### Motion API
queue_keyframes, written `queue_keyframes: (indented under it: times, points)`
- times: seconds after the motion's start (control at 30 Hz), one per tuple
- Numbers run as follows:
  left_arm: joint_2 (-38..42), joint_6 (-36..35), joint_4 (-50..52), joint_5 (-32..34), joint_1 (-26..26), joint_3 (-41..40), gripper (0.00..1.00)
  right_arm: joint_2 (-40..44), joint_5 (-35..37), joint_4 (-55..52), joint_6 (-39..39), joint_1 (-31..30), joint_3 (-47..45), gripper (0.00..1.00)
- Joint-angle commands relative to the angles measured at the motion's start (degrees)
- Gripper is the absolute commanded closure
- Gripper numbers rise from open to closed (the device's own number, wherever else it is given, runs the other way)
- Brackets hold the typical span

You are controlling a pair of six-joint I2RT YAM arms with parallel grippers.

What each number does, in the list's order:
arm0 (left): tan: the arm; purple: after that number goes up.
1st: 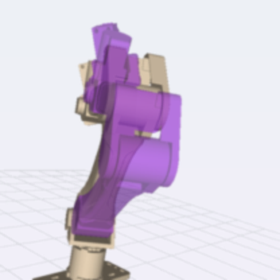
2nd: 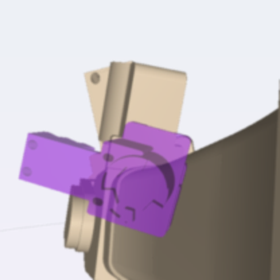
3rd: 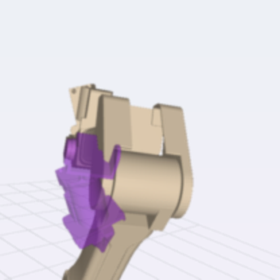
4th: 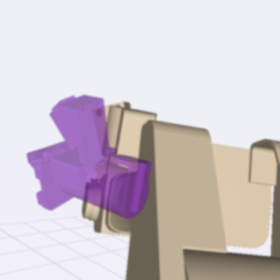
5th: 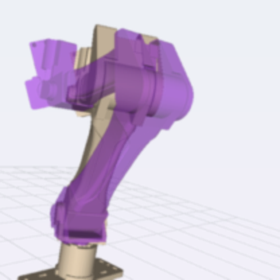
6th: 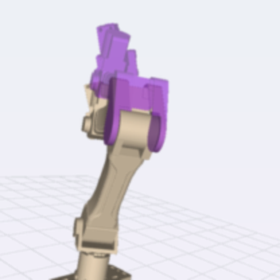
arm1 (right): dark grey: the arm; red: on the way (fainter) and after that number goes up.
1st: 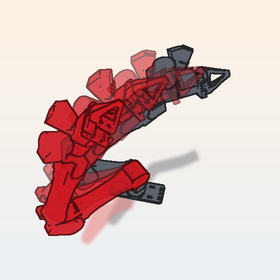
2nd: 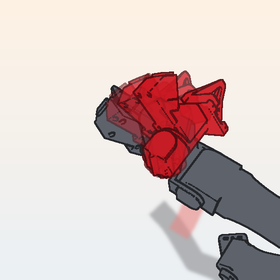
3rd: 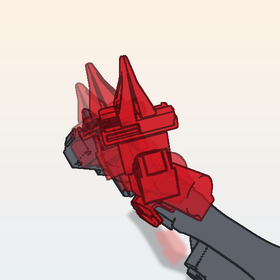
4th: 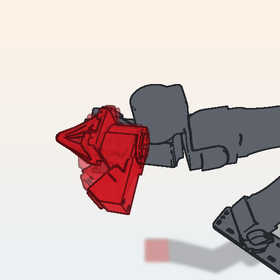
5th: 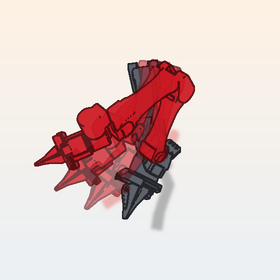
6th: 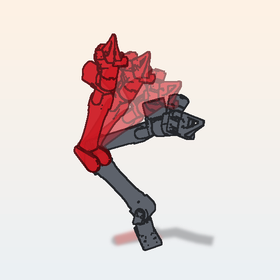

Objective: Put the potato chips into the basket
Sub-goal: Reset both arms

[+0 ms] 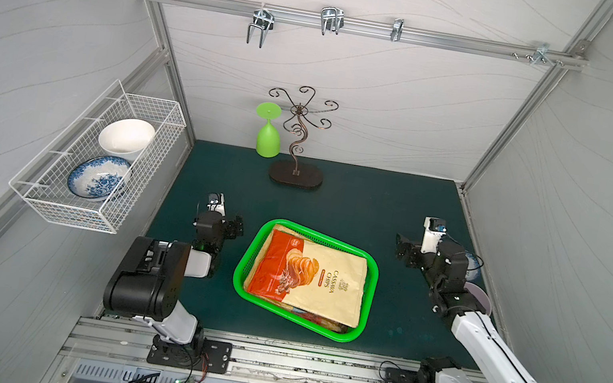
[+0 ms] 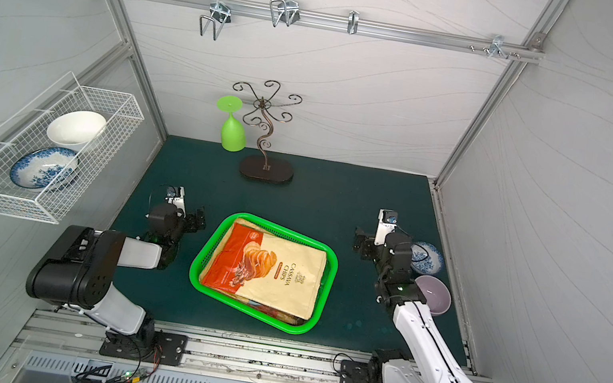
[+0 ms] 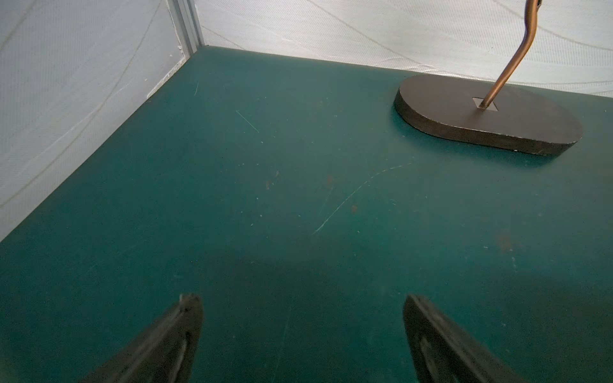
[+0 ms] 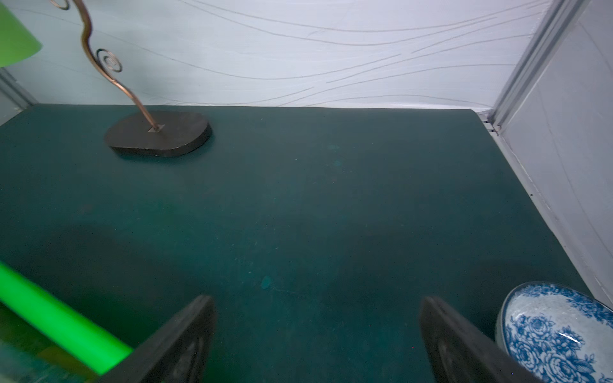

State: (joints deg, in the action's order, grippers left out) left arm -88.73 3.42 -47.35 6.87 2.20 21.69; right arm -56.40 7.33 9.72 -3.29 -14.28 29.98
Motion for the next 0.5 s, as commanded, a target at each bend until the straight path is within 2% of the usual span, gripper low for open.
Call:
queue_keyframes:
  times: [0.0, 0.1, 0.47]
  points:
    - [0.1, 0.1, -1.8, 0.4, -0.3, 1.6, 0.01, -3.4, -1.2, 7.4, -0.1, 2.6, -0.9, 0.01]
    - [0.1, 0.0, -1.8, 0.5, -0.3, 1.6, 0.01, -7.6, -3.0, 12.9, -0.1, 5.5, -2.8, 0.01]
    - [0.1, 0.0, -1.8, 0.5, -0.3, 1.6, 0.01, -22.2, -1.4, 29.0, 2.4, 8.1, -7.1, 0.01]
